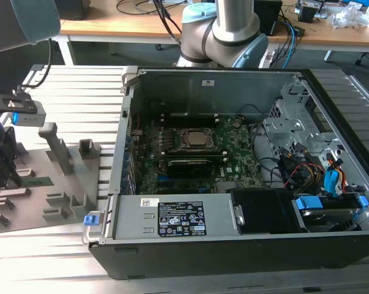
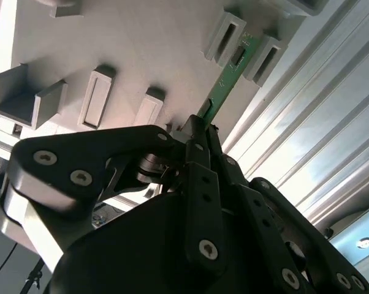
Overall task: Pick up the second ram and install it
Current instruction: 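Pick up the second ram and move it above second insertion slot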
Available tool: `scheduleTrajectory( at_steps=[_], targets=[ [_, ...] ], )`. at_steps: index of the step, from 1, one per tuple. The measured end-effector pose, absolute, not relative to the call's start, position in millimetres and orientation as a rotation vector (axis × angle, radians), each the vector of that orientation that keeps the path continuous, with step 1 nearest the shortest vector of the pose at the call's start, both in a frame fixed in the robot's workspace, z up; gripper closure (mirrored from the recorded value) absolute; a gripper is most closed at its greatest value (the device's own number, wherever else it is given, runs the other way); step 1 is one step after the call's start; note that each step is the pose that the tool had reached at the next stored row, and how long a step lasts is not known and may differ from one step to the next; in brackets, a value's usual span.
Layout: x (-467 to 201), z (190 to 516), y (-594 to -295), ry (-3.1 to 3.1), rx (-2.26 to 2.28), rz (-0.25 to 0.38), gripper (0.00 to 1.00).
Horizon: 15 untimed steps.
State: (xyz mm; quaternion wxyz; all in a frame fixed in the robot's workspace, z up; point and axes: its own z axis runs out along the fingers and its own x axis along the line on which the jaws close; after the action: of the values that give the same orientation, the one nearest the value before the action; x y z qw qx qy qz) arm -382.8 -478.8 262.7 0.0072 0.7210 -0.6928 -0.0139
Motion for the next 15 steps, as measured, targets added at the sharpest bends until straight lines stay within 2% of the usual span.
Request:
scheduleTrajectory(
  at_steps=[15],
  targets=[
    [-383, 291, -479, -2.167, 2.255, -0.043, 0.86]
  ],
)
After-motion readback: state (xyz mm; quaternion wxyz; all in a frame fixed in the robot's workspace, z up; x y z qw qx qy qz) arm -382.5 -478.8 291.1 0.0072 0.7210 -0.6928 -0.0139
